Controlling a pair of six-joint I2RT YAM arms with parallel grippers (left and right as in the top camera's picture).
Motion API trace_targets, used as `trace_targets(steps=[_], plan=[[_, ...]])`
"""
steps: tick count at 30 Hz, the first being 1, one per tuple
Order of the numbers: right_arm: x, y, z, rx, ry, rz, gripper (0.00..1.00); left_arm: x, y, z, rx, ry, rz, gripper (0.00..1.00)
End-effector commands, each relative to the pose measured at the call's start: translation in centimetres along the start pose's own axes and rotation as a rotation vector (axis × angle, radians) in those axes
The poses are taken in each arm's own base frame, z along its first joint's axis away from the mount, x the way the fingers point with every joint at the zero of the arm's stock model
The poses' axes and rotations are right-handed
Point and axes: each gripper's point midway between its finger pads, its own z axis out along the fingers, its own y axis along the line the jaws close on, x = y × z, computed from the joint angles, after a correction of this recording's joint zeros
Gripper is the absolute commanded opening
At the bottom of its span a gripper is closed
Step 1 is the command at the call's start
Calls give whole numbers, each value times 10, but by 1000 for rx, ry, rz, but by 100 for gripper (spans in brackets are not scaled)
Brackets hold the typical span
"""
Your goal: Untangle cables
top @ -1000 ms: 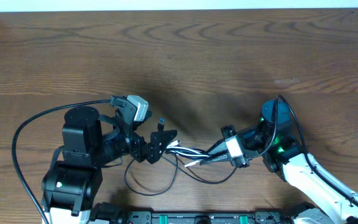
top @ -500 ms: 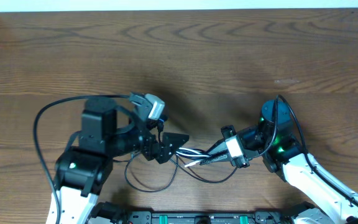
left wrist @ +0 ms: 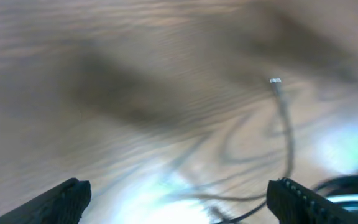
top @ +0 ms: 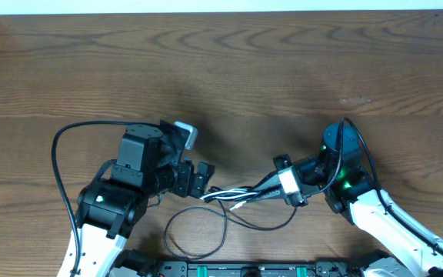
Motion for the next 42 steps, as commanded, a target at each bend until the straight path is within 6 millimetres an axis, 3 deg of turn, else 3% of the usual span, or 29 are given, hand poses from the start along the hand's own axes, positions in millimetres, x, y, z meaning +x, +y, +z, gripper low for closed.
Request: trace_targets(steps=[1,6,11,19,22,28,34,38,42], plan=[[1,-4,2,16,9,-10,1,-5,27,-6,-167,-31,-66,94],[9,-19,1,110,50,84,1,-6,42,-10,-251,-51,-140,94],[5,-26,0,142,41,200,1,-3,40,-9,-244,-43,-181,94],[-22,-34,0,152,-21,319,1,1,27,-6,-168,-17,-185,28],[-26,-44,-2,207,-44,403,1,1,25,-6,-157,-18,-212,8],[-3,-87,-19,494,-133,865,1,-6,25,-6,-149,-51,-313,8],[21,-100,-30,622,-261,1363,2,-15,24,-4,-137,-90,-420,8],[23,-103,-33,636,-341,1546,2,-16,26,4,-136,-76,-471,8],[24,-107,-36,661,-379,1597,1,-10,27,15,-146,-30,-510,8]])
